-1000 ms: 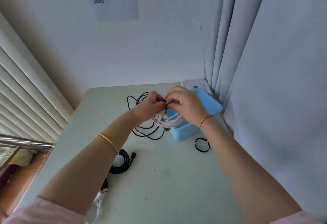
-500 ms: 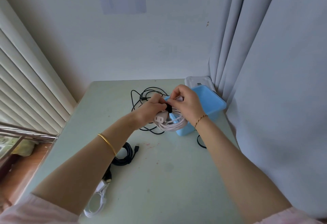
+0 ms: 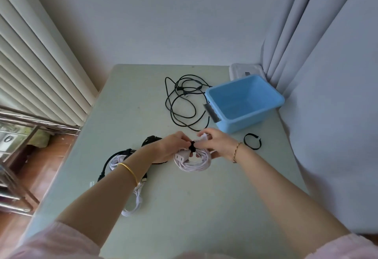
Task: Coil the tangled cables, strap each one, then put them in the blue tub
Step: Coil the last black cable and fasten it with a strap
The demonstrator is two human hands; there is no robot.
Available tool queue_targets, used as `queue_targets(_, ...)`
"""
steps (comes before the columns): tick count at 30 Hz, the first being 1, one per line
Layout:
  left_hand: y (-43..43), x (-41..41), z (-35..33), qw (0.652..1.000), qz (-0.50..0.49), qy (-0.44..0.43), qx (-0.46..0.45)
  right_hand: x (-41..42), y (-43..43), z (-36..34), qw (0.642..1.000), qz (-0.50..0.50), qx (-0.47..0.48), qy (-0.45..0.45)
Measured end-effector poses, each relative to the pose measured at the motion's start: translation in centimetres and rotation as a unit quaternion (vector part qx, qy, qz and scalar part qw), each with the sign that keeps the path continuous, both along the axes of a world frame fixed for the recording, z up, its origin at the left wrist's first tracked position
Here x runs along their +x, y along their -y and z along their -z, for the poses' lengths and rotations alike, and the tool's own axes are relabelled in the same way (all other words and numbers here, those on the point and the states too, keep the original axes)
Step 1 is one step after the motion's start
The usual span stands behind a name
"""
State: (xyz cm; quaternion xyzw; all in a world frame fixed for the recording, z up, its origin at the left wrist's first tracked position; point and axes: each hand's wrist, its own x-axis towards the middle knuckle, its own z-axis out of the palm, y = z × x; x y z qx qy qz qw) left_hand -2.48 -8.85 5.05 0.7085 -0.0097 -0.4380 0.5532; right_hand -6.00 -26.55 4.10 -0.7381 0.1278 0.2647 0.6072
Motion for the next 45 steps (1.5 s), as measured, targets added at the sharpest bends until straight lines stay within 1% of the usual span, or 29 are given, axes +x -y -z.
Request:
queue_targets(1, -0.6, -0.3, 1.1, 1.000, 0.011, -0.013, 0.019, -0.3, -0.6, 1.3, 1.000, -0.009, 0.006, -0.015)
queue_targets(2, -0.9, -0.4, 2.0, 0.999, 0.025, -0.008, 0.046, -0.6, -1.0, 2.4, 0.999, -0.011, 0.014, -0.028)
queue_targets(5, -2.0, 0.1, 3.6, 0.980, 0.118, 0.057, 0.148, -1.2, -2.8, 4.8, 0.996, -0.020, 0.041, -0.080)
queue_targets(8, -2.8, 1.4, 3.1, 0.956, 0.160, 0.093, 0.225, -1.4, -5.1, 6.5, 0.996, -0.031, 0.011, -0.083)
queue_targets(9, -3.0, 2.0, 2.9, 0.949, 0.162, 0.113, 0.247, -1.5, -6.0, 7.0, 0.997, -0.036, -0.015, -0.069)
queue_targets(11, -3.4, 3.4, 2.7, 0.953, 0.134, 0.131, 0.240, -0.9, -7.7, 7.7, 0.992, -0.072, -0.102, -0.022)
queue_targets(13, -3.5, 4.7, 2.6, 0.962, 0.097, 0.144, 0.213, -0.2, -8.6, 7.6, 0.971, -0.116, -0.208, 0.016)
queue_targets(15, -3.5, 6.4, 2.8, 0.962, 0.067, 0.167, 0.205, 0.8, -8.3, 7.0, 0.945, -0.158, -0.285, 0.025)
queue_targets(18, -2.9, 9.5, 3.6, 0.948, 0.039, 0.223, 0.225, 3.5, -6.7, 5.7, 0.912, -0.204, -0.354, 0.039)
queue_targets(20, -2.2, 11.4, 3.9, 0.937, 0.016, 0.256, 0.237, 5.7, -5.6, 4.7, 0.911, -0.180, -0.364, 0.066)
queue_targets(21, -1.8, 12.3, 4.1, 0.931, 0.015, 0.273, 0.240, 6.8, -5.1, 4.2, 0.916, -0.156, -0.362, 0.077)
queue_targets(23, -0.8, 13.7, 4.6, 0.921, 0.050, 0.292, 0.251, 8.8, -4.5, 3.4, 0.928, -0.109, -0.342, 0.097)
queue_targets(25, 0.1, 14.6, 5.1, 0.921, 0.078, 0.288, 0.251, 10.3, -4.1, 3.0, 0.948, -0.063, -0.295, 0.097)
queue_targets(26, 0.5, 15.0, 5.2, 0.928, 0.065, 0.281, 0.236, 10.9, -4.1, 2.9, 0.959, -0.039, -0.266, 0.088)
queue_targets(29, 1.1, 15.6, 4.7, 0.957, -0.038, 0.246, 0.146, 12.4, -4.3, 2.7, 0.984, 0.053, -0.160, 0.049)
queue_targets(30, 1.1, 15.8, 4.4, 0.965, -0.050, 0.226, 0.122, 13.0, -4.4, 2.6, 0.988, 0.092, -0.120, 0.030)
queue_targets(31, 0.9, 15.9, 4.0, 0.970, -0.035, 0.213, 0.112, 13.6, -4.6, 2.5, 0.988, 0.135, -0.077, 0.012)
queue_targets(33, 0.4, 15.8, 3.4, 0.972, 0.050, 0.205, 0.106, 14.5, -4.7, 2.1, 0.973, 0.228, 0.018, -0.016)
queue_targets(35, -0.2, 15.1, 2.9, 0.967, 0.166, 0.174, 0.089, 15.1, -4.8, 1.8, 0.933, 0.333, 0.131, -0.026)
queue_targets(36, -0.5, 14.7, 2.7, 0.955, 0.229, 0.164, 0.092, 15.2, -4.9, 1.5, 0.907, 0.380, 0.181, -0.023)
queue_targets(37, -0.7, 14.2, 2.6, 0.934, 0.292, 0.172, 0.113, 15.1, -5.0, 1.3, 0.882, 0.416, 0.219, -0.010)
queue_targets(38, -0.9, 13.8, 2.5, 0.911, 0.337, 0.188, 0.143, 14.7, -5.1, 0.8, 0.874, 0.429, 0.227, 0.013)
queue_targets(39, -1.0, 13.5, 2.5, 0.900, 0.354, 0.202, 0.156, 14.3, -5.1, 0.3, 0.882, 0.420, 0.207, 0.040)
queue_targets(40, -1.0, 13.5, 2.3, 0.903, 0.339, 0.212, 0.158, 13.8, -5.0, -0.3, 0.897, 0.400, 0.176, 0.072)
queue_targets(41, -1.0, 13.6, 1.9, 0.922, 0.285, 0.216, 0.148, 13.1, -4.8, -0.9, 0.908, 0.380, 0.142, 0.106)
queue_targets(42, -1.0, 14.0, 1.7, 0.943, 0.201, 0.223, 0.142, 12.6, -4.5, -1.7, 0.914, 0.366, 0.115, 0.134)
queue_targets(43, -1.0, 14.5, 1.3, 0.953, 0.104, 0.246, 0.143, 12.1, -4.1, -2.6, 0.914, 0.360, 0.096, 0.161)
queue_targets(44, -1.0, 15.0, 0.8, 0.948, 0.016, 0.281, 0.150, 11.5, -3.7, -3.5, 0.910, 0.360, 0.081, 0.189)
queue_targets(45, -1.0, 15.4, 0.3, 0.935, -0.055, 0.314, 0.154, 10.9, -3.4, -4.4, 0.905, 0.361, 0.066, 0.214)
